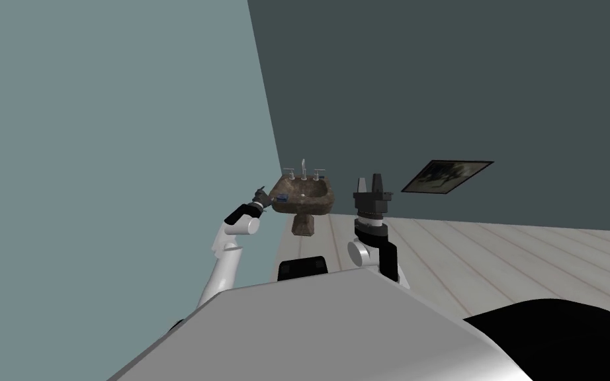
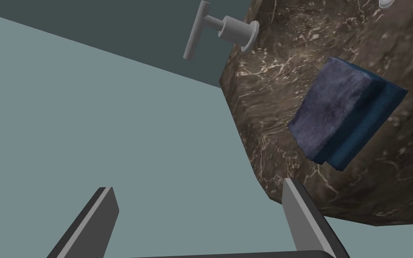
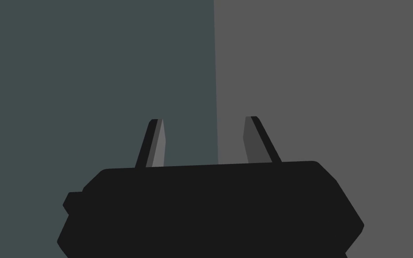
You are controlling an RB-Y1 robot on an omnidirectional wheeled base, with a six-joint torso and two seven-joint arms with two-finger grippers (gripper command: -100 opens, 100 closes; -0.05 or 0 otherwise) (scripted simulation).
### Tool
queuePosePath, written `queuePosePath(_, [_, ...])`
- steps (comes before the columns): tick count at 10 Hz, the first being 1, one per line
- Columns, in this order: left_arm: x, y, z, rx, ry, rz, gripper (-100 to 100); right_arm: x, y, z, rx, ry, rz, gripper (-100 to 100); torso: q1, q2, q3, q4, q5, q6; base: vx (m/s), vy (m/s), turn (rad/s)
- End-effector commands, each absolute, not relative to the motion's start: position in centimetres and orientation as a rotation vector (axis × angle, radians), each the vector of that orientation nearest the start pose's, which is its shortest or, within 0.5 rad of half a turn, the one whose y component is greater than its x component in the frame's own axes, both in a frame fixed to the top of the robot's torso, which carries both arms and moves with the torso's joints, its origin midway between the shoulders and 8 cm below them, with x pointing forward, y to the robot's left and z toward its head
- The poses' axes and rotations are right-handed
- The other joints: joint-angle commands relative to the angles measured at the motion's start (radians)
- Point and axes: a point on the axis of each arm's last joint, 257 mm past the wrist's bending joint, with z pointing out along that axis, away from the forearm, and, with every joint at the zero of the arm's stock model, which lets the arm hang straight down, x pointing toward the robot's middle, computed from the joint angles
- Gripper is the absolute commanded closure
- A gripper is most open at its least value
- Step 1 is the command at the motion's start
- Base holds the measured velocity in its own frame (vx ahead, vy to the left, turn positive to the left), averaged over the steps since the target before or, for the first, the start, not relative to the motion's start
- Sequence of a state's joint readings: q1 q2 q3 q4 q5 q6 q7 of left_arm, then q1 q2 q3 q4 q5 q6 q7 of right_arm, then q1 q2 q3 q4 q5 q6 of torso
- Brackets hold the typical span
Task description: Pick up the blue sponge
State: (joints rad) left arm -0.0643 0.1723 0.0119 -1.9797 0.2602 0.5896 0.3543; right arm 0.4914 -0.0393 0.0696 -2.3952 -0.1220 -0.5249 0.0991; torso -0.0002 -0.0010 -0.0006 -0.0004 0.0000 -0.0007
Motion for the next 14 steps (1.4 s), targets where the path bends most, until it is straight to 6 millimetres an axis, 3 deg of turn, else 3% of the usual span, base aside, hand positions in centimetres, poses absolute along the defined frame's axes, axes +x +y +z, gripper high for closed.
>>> queuePosePath(1, [54.3, 21.9, -14.0, -1.602, 1.194, -1.492, -100, 31.5, -26.2, 7.9, 0.567, 0.492, 1.396, 0, 0.000, 0.000, 0.000, 0.000, 0.000, 0.000, 0.007, 0.000, 0.004])
queuePosePath(5, [55.6, 20.2, -14.6, -1.680, 1.259, -1.487, -100, 31.5, -26.2, 7.9, 0.567, 0.492, 1.396, 0, 0.000, 0.000, 0.000, 0.000, 0.000, 0.000, 0.013, 0.000, -0.066])
queuePosePath(14, [56.2, 17.7, -17.0, -1.845, 1.416, -1.392, -100, 31.5, -26.2, 7.9, 0.567, 0.492, 1.396, 0, 0.000, 0.000, 0.000, 0.000, 0.000, 0.000, 0.015, 0.003, -0.056])
